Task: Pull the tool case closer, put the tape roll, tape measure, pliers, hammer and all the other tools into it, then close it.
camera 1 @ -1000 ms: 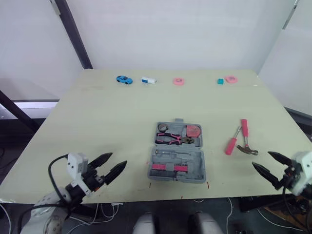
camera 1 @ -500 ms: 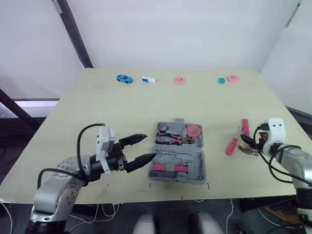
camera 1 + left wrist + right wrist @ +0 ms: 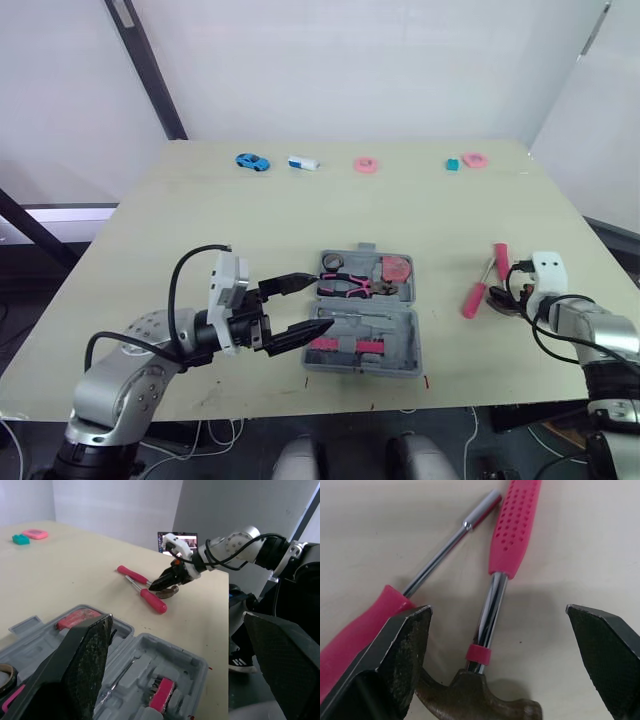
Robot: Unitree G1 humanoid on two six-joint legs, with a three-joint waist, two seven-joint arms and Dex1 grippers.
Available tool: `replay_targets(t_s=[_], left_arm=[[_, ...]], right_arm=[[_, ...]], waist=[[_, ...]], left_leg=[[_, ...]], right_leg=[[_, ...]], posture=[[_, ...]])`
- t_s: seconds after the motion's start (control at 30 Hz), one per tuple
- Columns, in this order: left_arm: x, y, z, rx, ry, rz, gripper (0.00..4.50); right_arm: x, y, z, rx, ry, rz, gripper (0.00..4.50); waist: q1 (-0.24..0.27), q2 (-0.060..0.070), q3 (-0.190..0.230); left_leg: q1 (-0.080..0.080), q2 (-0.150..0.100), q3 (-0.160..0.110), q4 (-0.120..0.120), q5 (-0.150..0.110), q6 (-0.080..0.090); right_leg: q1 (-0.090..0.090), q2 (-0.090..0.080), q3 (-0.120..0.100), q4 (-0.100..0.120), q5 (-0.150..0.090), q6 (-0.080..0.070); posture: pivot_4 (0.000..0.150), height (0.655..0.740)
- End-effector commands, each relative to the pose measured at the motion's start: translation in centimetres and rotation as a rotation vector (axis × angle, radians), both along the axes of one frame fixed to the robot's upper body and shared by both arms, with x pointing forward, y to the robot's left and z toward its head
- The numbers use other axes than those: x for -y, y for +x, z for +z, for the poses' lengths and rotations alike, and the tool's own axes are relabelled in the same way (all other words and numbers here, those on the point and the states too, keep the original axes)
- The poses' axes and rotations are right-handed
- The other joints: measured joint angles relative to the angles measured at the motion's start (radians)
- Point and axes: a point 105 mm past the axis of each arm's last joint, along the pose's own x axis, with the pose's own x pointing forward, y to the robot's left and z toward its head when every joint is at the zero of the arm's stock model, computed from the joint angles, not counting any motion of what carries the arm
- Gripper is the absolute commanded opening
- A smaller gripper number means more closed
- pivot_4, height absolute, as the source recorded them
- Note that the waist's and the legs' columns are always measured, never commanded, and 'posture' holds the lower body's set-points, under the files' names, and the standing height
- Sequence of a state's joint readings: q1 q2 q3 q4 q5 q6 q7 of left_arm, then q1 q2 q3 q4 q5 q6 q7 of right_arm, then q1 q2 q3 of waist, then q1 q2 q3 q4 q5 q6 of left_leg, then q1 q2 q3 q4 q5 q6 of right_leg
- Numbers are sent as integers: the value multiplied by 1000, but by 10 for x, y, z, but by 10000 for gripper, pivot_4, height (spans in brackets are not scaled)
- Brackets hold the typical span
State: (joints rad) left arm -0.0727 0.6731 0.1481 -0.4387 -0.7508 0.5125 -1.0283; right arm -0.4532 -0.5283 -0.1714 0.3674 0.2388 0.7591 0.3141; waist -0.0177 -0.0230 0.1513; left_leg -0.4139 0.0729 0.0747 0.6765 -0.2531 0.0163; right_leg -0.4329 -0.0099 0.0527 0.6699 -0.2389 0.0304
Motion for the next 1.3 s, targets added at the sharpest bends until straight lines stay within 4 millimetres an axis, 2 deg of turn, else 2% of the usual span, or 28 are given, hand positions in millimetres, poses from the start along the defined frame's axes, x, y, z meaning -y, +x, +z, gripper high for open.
replay_targets(t_s=[0.03,0.07,0.1,0.2,0.27,0.37,0.53,0.7,0.83,1.0,1.13,1.3], left_arm=[[4,-6,9,24,-17,-30,45000],[4,-7,9,29,-18,-27,45000],[4,-7,10,35,-16,-25,45000],[4,-10,9,57,2,-38,45000],[4,-11,8,62,8,-43,45000],[1,-13,6,51,18,-62,45000],[-2,-9,13,121,-59,-73,45000],[-11,-12,10,97,-96,-127,45000],[-19,-10,0,67,-81,-77,45000],[-23,-10,-7,56,-85,-29,45000],[-25,-12,-12,47,-74,-17,45000],[-26,-25,-14,-104,-120,-100,45000]], right_arm=[[3,6,3,23,-27,-17,26033],[2,6,1,20,-26,-21,24764],[2,6,0,18,-29,-24,21201],[3,5,-2,16,-35,-36,6105],[4,3,-2,17,-33,-51,177],[6,-3,-2,22,-27,-65,177],[4,-19,2,36,-16,-80,177],[-4,-44,7,61,-8,-75,177],[-9,-69,19,118,7,-99,177],[-27,-91,32,184,26,-54,177],[-37,-105,34,196,31,-44,177],[-60,-116,35,225,72,84,177]], waist=[[0,0,0],[0,0,0],[0,0,0],[0,0,0],[2,0,0],[3,0,0],[8,0,0],[4,0,0],[3,1,0],[0,1,0],[1,1,0],[0,1,0]], left_leg=[[0,0,0,0,0,0],[0,0,0,0,0,0],[0,0,0,0,0,0],[0,0,0,0,0,0],[0,0,0,0,0,0],[0,0,0,0,0,0],[0,0,-1,-3,0,0],[0,0,-1,-7,0,0],[0,0,-1,-8,0,0],[0,0,0,-7,0,0],[1,1,0,-6,0,0],[0,1,0,-7,0,0]], right_leg=[[0,0,0,0,0,0],[0,0,0,0,0,0],[0,0,0,0,0,0],[0,0,0,0,0,0],[0,0,0,0,0,0],[1,0,0,0,0,-1],[0,0,-1,-2,0,0],[0,0,-1,-6,1,2],[0,0,-1,-7,1,2],[0,0,0,-7,-2,3],[0,0,-1,-7,-3,3],[0,0,-1,-7,-3,3]], posture=[[1500,7400],[1500,7400],[1500,7400],[1500,7400],[1500,7400],[1500,7400],[1500,7400],[1500,7400],[1500,7400],[1500,7400],[1500,7400],[1500,7400]])
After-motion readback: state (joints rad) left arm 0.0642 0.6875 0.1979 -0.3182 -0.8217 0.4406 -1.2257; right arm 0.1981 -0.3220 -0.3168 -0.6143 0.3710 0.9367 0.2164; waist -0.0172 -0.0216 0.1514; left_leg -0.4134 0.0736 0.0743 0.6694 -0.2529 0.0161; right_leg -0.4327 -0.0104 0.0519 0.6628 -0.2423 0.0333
